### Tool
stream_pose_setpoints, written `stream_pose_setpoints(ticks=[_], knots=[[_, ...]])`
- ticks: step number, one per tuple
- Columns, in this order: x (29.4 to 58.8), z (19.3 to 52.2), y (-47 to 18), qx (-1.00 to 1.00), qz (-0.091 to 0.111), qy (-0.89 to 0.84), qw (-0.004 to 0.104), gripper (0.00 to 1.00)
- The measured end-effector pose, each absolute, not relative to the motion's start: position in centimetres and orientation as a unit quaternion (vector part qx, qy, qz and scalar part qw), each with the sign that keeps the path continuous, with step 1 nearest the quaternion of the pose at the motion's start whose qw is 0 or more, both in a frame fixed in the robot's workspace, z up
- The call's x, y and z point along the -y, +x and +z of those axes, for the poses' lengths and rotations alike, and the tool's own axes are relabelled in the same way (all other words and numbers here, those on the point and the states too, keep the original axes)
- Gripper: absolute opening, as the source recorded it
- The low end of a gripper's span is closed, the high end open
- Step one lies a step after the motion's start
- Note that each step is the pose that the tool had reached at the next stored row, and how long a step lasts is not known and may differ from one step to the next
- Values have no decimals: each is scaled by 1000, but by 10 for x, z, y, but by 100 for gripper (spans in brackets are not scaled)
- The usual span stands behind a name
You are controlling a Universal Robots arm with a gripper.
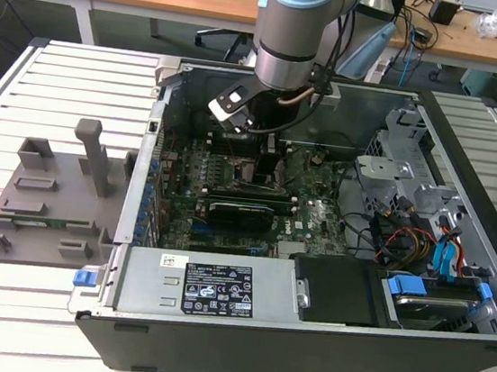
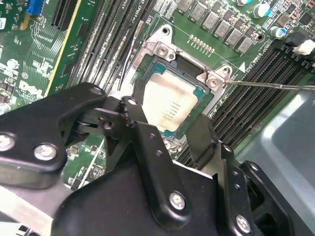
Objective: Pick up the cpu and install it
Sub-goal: 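Place the cpu into insertion slot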
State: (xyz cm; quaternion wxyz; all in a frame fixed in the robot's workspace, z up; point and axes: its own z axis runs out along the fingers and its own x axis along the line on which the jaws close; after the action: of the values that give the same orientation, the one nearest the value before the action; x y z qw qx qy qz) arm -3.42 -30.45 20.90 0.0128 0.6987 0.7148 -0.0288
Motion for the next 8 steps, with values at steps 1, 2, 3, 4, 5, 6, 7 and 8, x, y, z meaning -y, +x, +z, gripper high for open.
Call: stream_pose_setpoints(ticks=[1, 2, 3, 4, 5, 6, 7, 8], knots=[[305, 209, -34, -715, -29, 699, 13, 53], [305, 209, -34, -715, -29, 699, 13, 53], [305, 209, -34, -715, -29, 699, 13, 47], [305, 209, -34, -715, -29, 699, 13, 47], [305, 209, -34, -715, -29, 699, 13, 41], [305, 209, -34, -715, -29, 699, 13, 29], [305, 209, -34, -715, -29, 699, 13, 29], [305, 209, -34, -715, -29, 699, 13, 29]])
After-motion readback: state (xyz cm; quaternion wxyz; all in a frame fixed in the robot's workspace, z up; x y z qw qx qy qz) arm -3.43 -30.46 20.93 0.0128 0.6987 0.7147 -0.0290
